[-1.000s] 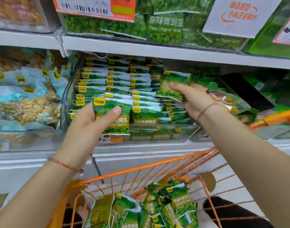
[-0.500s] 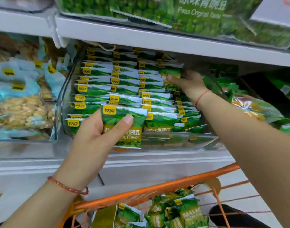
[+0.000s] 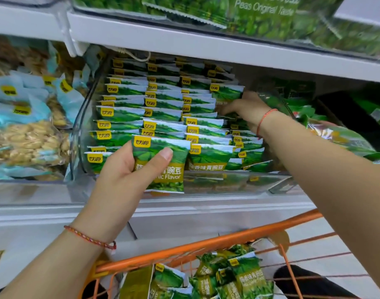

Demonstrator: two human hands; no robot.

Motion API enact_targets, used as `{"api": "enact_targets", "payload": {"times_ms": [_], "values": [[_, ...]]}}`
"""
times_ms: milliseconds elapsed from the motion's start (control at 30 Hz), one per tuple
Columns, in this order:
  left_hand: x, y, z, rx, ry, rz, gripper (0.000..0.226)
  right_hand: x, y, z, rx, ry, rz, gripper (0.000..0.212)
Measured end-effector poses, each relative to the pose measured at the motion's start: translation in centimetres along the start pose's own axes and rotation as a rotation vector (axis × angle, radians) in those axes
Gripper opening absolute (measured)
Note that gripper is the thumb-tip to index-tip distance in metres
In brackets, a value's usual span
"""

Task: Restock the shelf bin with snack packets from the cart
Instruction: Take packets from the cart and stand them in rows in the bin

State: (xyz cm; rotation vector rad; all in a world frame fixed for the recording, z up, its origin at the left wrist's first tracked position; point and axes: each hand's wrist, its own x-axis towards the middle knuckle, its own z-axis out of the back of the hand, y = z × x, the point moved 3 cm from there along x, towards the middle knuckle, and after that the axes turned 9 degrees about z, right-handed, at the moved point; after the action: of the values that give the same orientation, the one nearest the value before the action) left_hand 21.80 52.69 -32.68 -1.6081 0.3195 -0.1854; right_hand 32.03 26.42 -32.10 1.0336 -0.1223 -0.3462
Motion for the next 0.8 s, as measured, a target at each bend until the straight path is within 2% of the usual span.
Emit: {"api": "enact_targets", "payload": {"times_ms": [33, 67, 133, 200, 267, 367, 433, 567, 733, 767, 800], "values": [[0.0, 0.0, 0.0, -0.004, 0.002, 0.004, 0.019, 0.2, 0.0, 0.2, 0.067, 0.012, -0.051, 0.083], [0.0, 0.0, 0.0, -0.007, 0.007, 0.006, 0.018, 0.6, -0.2, 0.3, 0.152, 0.007, -0.076, 0.077], [0.0, 0.1, 0.0, -0.002, 0.020, 0.004, 0.018, 1.4, -0.5, 0.2, 0.271, 0.046, -0.091, 0.043], [0.0, 0.1, 0.0, 0.004, 0.024, 0.001, 0.019, 0.8, 0.4, -0.2, 0.272, 0.043, -0.114, 0.012], [0.1, 0.0, -0.1, 0.018, 0.031, -0.015, 0.019, 0.1, 1.2, -0.5, 0.236, 0.024, -0.119, 0.026], [0.1, 0.1, -0.2, 0.022, 0.035, -0.023, 0.016, 0.1, 1.8, -0.7, 0.202, -0.036, -0.098, 0.012], [0.1, 0.1, -0.1, 0.026, 0.031, -0.028, 0.016, 0.4, 1.6, -0.7, 0.205, -0.054, -0.079, 0.014], [0.1, 0.1, 0.0, 0.034, 0.029, -0.035, 0.014, 0.7, 1.4, -0.7, 0.317, -0.173, -0.005, 0.035], [0.2, 0.2, 0.0, 0.058, 0.029, -0.035, 0.015, 0.5, 0.9, -1.0, 0.166, -0.182, -0.031, 0.023], [0.2, 0.2, -0.1, 0.059, 0.026, -0.036, 0.011, 0.4, 0.8, -1.0, 0.139, -0.164, -0.036, 0.029], [0.1, 0.0, -0.1, 0.061, 0.025, -0.037, 0.008, 0.5, 0.5, -1.0, 0.119, -0.143, -0.037, 0.045]]}}
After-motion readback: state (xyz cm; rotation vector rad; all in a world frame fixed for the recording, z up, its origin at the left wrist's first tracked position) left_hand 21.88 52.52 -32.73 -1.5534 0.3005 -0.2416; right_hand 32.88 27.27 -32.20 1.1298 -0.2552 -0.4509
